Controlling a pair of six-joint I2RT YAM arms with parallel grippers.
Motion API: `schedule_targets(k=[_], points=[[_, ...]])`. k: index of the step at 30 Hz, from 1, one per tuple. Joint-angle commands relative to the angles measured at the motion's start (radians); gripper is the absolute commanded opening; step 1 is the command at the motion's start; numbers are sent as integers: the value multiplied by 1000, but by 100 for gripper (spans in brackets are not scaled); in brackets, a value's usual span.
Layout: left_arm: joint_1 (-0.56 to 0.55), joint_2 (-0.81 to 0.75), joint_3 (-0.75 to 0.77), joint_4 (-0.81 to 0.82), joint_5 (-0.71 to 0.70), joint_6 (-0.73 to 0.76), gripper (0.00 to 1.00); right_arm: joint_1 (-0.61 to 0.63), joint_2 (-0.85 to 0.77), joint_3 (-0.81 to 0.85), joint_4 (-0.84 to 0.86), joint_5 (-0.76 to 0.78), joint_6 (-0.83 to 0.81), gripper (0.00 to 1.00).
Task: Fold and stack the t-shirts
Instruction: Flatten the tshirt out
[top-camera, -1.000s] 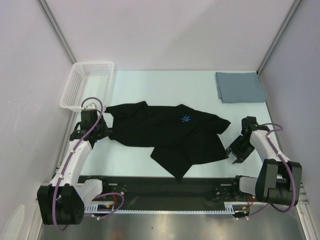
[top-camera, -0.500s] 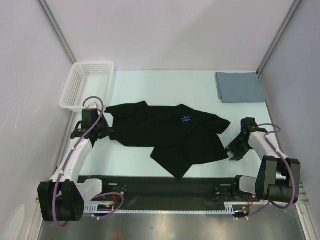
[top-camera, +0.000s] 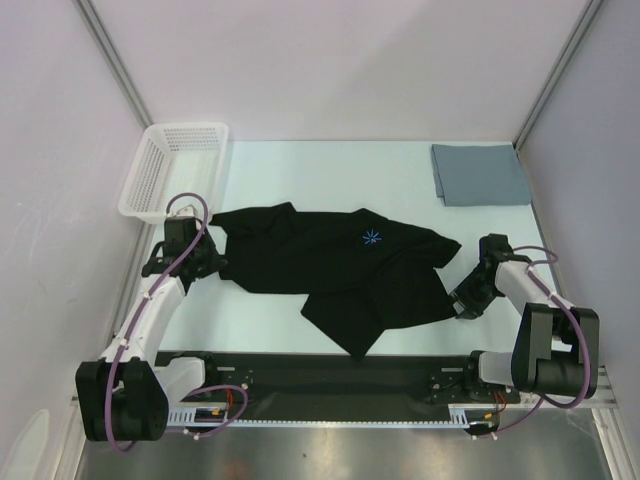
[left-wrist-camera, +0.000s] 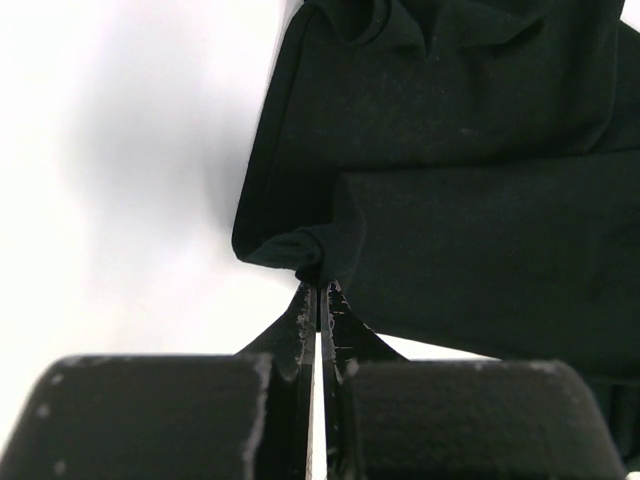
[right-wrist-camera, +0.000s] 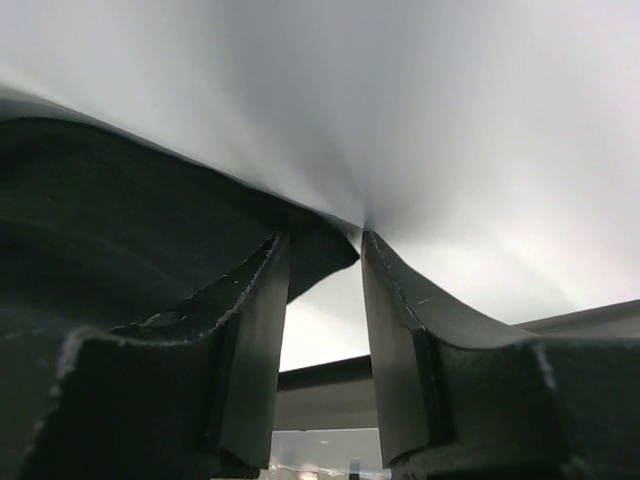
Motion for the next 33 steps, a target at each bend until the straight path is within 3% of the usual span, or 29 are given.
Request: schedule_targets(k=[1, 5, 11, 16, 23, 33], points=[[6, -4, 22, 30, 18, -10, 0, 13, 43, -17, 79, 12, 13, 40], [8, -5, 19, 28, 18, -10, 0, 13, 61, -28, 101, 21, 11, 32], [8, -10, 7, 24, 18, -22, 0, 11, 74, -59, 159, 32, 11, 1], [6, -37, 10, 19, 10, -35, 0, 3, 16, 65, 134, 56, 49, 0], [6, -31, 71, 53, 33, -71, 0, -4, -46, 452, 202, 211, 144, 0], [5, -117, 305, -39, 58, 51, 0, -27, -250, 777, 274, 269, 45, 0]])
